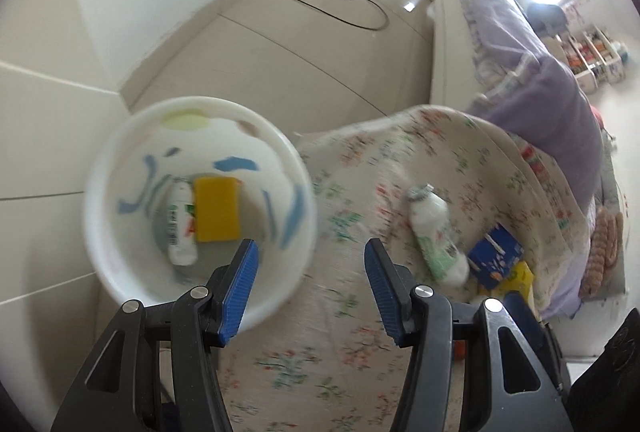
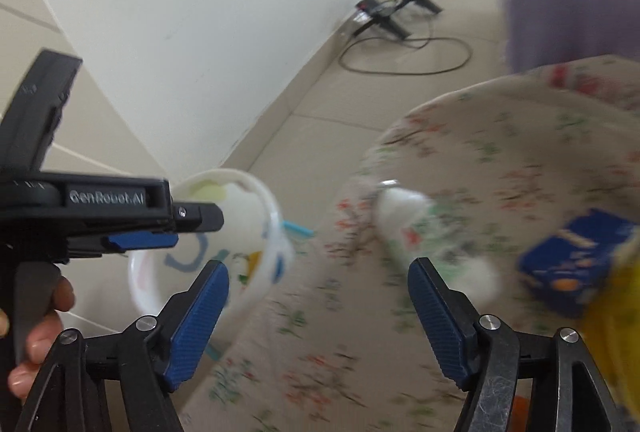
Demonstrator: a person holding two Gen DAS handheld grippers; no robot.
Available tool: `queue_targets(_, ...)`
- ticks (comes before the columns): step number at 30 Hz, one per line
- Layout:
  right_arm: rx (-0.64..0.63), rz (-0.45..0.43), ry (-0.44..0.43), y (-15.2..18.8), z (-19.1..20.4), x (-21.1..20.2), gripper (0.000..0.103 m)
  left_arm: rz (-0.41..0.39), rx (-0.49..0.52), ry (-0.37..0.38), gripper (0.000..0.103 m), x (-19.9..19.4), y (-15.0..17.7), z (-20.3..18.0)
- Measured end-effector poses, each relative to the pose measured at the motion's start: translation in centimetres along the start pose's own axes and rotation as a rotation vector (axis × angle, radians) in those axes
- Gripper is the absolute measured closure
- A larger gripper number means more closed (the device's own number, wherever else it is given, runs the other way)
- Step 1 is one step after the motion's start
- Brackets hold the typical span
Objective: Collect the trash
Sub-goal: 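Grasp the second white bottle with the left tool while the right tool grasps the yellow cone cup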
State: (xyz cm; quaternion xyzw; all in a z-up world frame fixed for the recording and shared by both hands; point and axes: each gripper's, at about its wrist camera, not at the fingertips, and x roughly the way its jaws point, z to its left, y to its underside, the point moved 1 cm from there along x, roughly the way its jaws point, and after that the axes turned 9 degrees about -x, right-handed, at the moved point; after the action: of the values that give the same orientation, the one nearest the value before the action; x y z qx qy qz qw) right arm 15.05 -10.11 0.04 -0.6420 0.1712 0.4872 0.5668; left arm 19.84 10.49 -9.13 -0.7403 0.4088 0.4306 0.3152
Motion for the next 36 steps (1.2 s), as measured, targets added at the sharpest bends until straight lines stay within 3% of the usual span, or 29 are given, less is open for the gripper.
queue_targets(3,0.031,0.007,0.048,-0.1,-2.8,-2.1,0.025,0.024,0.035,0.025,0.039,0.9,1.1,-2.7)
queue_targets(10,0.008,0.028,0.109,1.6,-7.0,-6.6,0.025,0.065,0.096,0.047,0.038,3.3,2.9,-7.7)
queue_targets(16,0.022,-0.009,0.155,4.4,-10.7,-9.8,0.025,0.103,0.143,0.036,0.037,6.0,4.4,-10.9)
queue_targets(23,0.093,-0.017,0.219,7.5,-14.9,-11.7,0.024,0.1,0.18,-0.002,0.036,8.8,5.3,-13.4)
queue_targets(32,0.063,0.069,0.238,10.1,-16.4,-10.7,0.024,0.046,0.249,-0.036,0.036,10.9,6.5,-16.1)
queue_targets(33,0.054,0.072,0.243,10.2,-16.4,-10.6,0.024,0.032,0.255,-0.042,0.038,10.9,6.6,-16.2)
queue_targets(36,0.048,0.073,0.221,10.2,-16.6,-10.2,0.024,0.024,0.263,-0.041,0.06,11.0,6.7,-16.5)
